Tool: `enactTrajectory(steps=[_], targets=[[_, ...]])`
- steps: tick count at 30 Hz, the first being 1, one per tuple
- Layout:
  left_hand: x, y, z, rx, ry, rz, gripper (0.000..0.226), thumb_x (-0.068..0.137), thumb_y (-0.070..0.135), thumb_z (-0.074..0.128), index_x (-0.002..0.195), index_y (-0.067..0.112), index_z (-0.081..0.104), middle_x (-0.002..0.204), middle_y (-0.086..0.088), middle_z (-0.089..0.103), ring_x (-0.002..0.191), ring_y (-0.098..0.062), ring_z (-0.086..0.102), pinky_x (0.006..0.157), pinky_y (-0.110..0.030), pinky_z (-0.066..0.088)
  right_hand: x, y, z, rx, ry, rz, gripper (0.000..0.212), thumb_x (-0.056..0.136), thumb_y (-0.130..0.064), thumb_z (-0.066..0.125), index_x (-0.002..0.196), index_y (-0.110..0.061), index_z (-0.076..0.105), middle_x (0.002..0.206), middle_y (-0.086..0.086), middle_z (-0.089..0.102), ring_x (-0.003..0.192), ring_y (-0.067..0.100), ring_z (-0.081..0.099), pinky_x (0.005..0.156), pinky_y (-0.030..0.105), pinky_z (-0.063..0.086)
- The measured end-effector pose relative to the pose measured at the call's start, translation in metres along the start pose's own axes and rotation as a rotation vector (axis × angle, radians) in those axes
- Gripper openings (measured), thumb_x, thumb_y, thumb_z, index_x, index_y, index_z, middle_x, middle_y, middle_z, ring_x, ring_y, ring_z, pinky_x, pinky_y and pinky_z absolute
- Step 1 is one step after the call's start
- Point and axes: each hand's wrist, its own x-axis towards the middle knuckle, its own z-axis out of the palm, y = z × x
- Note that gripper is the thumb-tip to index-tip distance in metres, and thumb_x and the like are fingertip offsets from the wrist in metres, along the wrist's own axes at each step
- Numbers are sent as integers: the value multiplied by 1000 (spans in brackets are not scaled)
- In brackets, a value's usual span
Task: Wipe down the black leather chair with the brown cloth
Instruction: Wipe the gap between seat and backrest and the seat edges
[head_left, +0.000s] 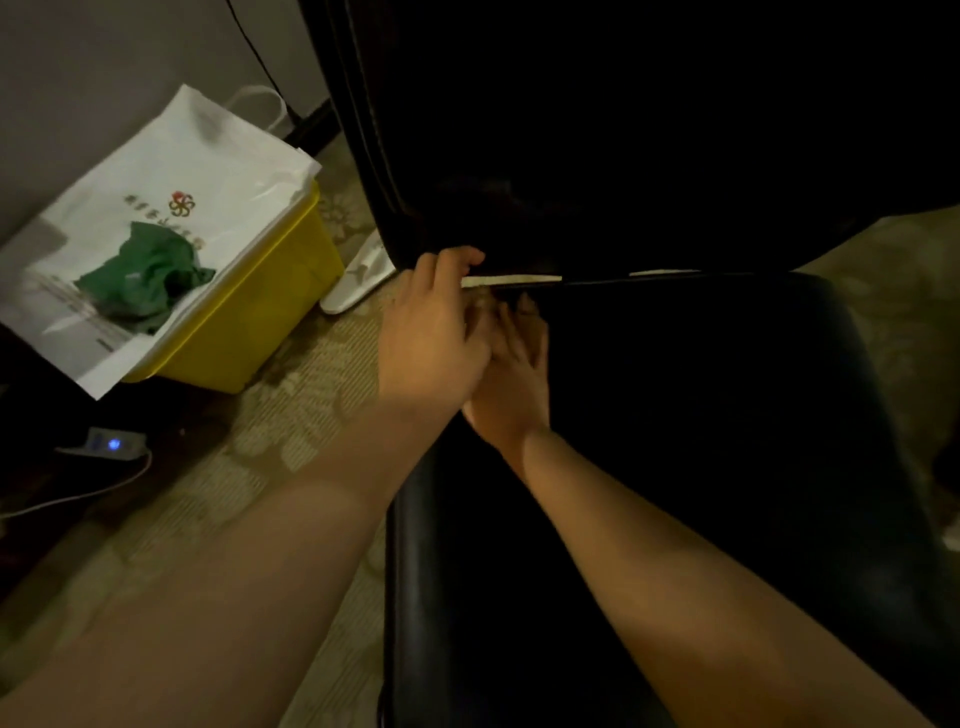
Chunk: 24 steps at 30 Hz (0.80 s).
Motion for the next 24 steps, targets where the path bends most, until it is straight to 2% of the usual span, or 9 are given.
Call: enactTrajectory(steps=[3,6,9,11,13,16,19,22,24], targets=[[-8,-4,19,59,-138,-92,46,90,17,47,136,16,40,134,-11,44,124,-30,39,96,-41,35,-34,-8,1,8,37,-400,49,80,-34,37,116,-13,63,107,9,70,105,30,62,89,45,49],[-11,-3,36,105,-320,-198,47,96,29,38,142,23,32,147,-8,32,133,-31,29,106,-45,30,-60,33,4,-8,-110,-729,41,80,-40,47,116,-27,62,115,3,65,115,26,51,100,47,37],[-12,-5,46,135,-472,-322,47,98,37,29,144,28,29,151,-5,28,136,-31,26,108,-46,26,-49,79,-15,-77,-103,-429,47,90,-43,42,132,-25,51,145,6,43,137,26,32,108,50,32],[-14,-7,49,208,-491,-313,46,98,40,27,143,30,30,151,-4,29,135,-31,28,107,-45,25,-39,91,-27,-57,-149,-98,45,97,-39,35,141,-30,37,158,-4,9,145,16,2,116,48,12],[-16,-7,51,274,-495,-279,47,98,41,26,143,29,30,152,-4,28,136,-31,28,108,-43,24,-37,74,-22,-17,-122,50,47,99,-37,30,146,-35,26,158,-5,-2,145,16,-8,117,48,1],[-17,-7,51,333,-517,-267,52,98,44,23,144,21,29,154,-4,24,138,-29,25,111,-42,20,-56,20,2,-26,-75,-28,57,92,-39,21,146,-21,31,154,10,24,144,28,12,117,48,4],[-18,-8,47,325,-564,-241,53,98,44,22,147,23,20,155,-4,18,141,-28,19,112,-43,16,-91,1,9,24,-118,-356,43,89,-41,45,127,-26,58,130,5,57,126,27,47,110,50,26],[-24,-7,44,338,-590,-213,55,97,45,24,148,25,16,156,-5,15,141,-29,17,111,-45,18,-100,12,6,60,-216,-563,42,90,-41,45,130,-28,54,138,3,51,132,26,39,109,50,26],[-33,-6,42,371,-608,-186,56,97,45,26,148,26,14,157,-4,12,142,-28,14,111,-46,17,-94,11,2,2,-227,-521,46,95,-41,44,138,-25,44,145,5,42,138,27,29,113,47,15]])
